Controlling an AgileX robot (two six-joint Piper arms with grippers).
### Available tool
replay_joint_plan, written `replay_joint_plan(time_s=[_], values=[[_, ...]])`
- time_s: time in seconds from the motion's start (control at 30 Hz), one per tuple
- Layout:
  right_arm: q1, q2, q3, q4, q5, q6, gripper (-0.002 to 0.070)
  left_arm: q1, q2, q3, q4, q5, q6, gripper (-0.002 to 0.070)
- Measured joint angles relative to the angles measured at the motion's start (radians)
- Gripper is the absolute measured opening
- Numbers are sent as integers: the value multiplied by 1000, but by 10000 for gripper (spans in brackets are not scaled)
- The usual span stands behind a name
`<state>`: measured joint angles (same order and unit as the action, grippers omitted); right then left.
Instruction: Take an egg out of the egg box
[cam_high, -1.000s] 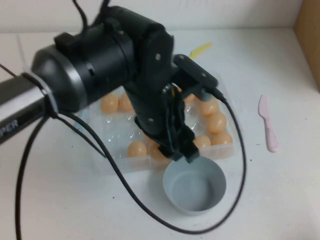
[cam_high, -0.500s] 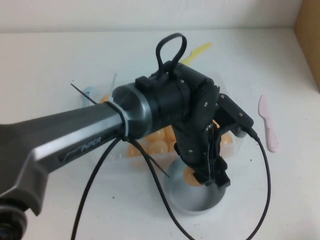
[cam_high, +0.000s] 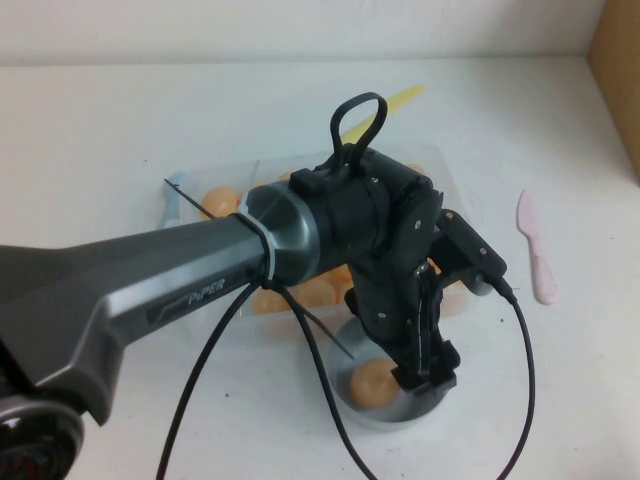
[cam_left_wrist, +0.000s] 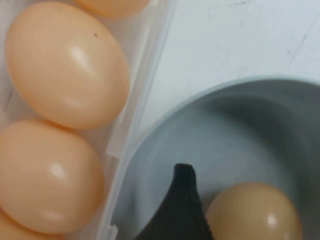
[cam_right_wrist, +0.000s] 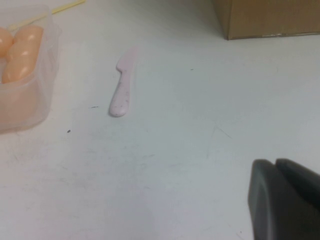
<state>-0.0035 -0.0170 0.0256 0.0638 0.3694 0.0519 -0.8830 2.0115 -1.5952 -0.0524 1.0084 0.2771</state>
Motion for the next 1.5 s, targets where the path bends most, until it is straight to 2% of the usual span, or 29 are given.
replay_joint_plan(time_s=[0.13,0.2,0.27,0.4,0.47,0.57,0.8,1.1,1.23,1.5], values=[[0,0,0,0,0,0,-17,-5,-47,3,5,0,-14,551],[0,0,0,0,0,0,-17,-7,-92,3,25,0,-27,522],[0,0,0,0,0,0,-17,-9,-138,3,52,-2,-46,454],[0,0,0,0,0,0,-17,-13,-265,68,128,-83,-93,191],[0,0,0,0,0,0,-17,-13,-334,151,147,-155,-101,88],[0,0,0,0,0,0,-17,-13,-457,314,149,-326,-103,25],[0,0,0,0,0,0,-17,-13,-787,740,149,-702,-105,-1],[0,0,0,0,0,0,-17,-6,-1129,1030,92,-770,-106,-1],[0,0,0,0,0,0,-17,67,-1223,1115,75,-820,-164,-1],[0,0,0,0,0,0,-17,305,-1367,1246,34,-873,-308,-2]])
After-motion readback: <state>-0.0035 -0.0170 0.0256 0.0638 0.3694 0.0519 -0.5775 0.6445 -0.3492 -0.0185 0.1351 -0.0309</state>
